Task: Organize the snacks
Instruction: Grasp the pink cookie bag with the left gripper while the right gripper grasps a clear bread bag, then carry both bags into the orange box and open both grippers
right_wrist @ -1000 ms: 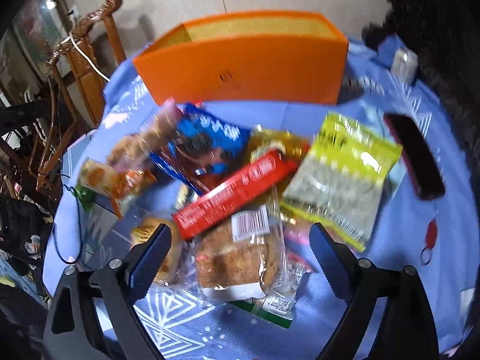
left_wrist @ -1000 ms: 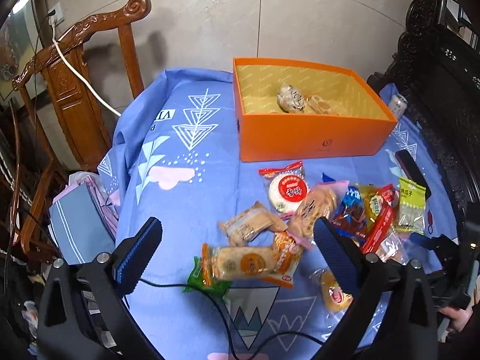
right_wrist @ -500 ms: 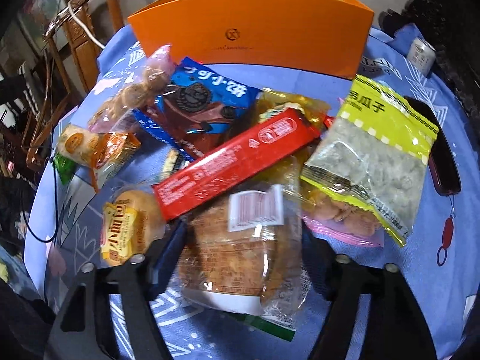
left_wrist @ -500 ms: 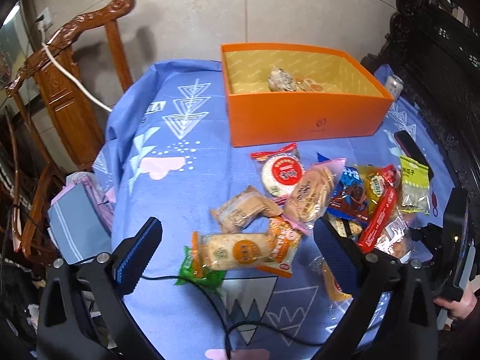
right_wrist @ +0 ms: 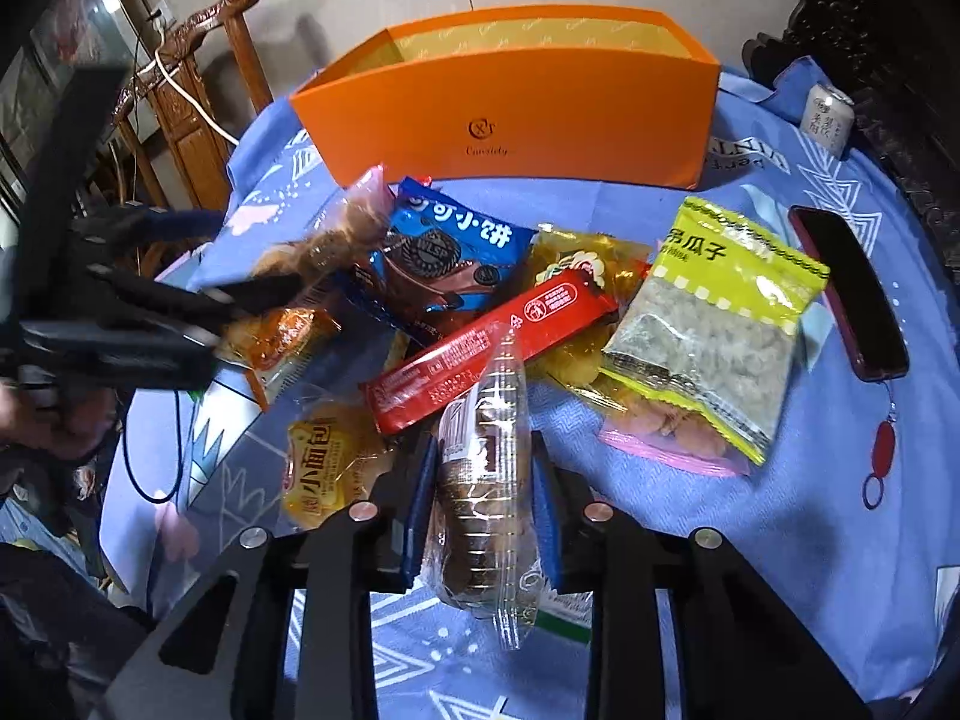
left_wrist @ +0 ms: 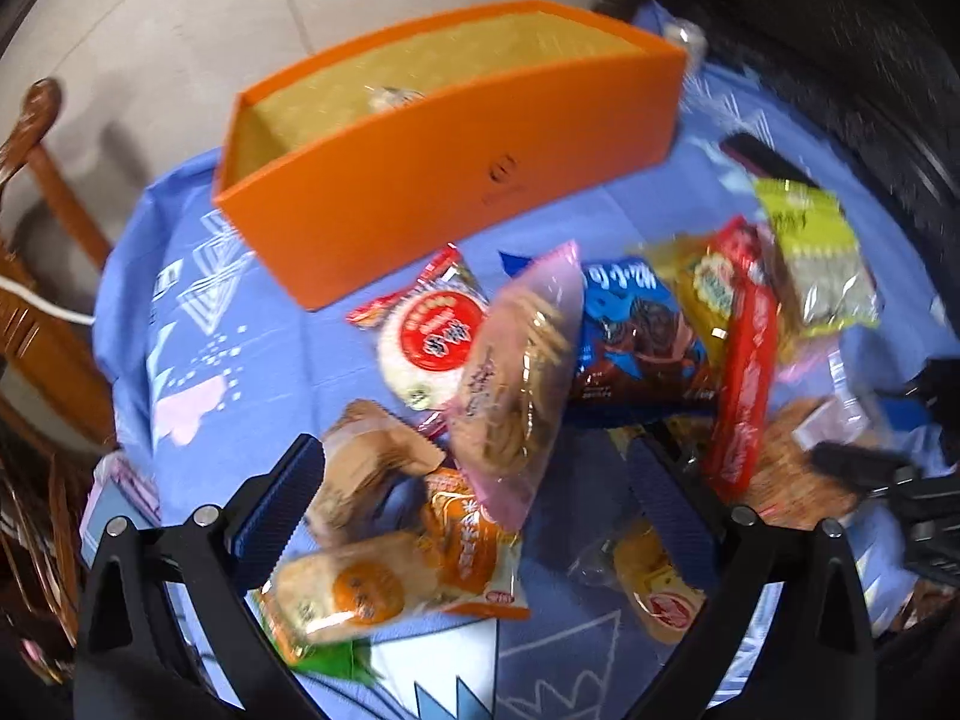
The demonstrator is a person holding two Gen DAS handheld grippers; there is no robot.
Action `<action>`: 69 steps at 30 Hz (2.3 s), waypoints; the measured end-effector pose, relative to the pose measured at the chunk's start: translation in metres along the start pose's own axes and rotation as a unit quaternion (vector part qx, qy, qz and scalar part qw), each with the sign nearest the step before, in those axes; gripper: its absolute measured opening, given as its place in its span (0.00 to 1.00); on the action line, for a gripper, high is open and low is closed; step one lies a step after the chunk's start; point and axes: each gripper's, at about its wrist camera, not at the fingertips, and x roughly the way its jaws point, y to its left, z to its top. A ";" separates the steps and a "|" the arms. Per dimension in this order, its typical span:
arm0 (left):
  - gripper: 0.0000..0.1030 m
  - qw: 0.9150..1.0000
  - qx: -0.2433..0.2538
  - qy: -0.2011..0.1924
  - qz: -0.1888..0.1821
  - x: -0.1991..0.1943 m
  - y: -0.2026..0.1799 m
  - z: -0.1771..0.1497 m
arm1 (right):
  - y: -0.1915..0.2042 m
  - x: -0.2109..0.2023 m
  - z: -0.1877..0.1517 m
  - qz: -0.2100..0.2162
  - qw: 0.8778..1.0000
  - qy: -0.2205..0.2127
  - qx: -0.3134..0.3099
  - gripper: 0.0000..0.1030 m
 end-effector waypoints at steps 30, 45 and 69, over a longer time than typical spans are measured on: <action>0.28 0.995 -0.062 -0.014 -0.074 -0.004 0.026 -0.001 | 0.006 -0.041 0.008 -0.016 1.000 -0.019 -0.003 0.25; 0.22 0.992 -0.081 -0.031 -0.088 -0.021 0.042 -0.003 | 0.009 -0.057 0.016 -0.014 0.999 -0.037 0.000 0.25; 0.25 0.986 -0.102 -0.017 -0.133 0.001 0.036 0.012 | -0.003 -0.055 0.021 -0.007 0.999 -0.041 0.035 0.24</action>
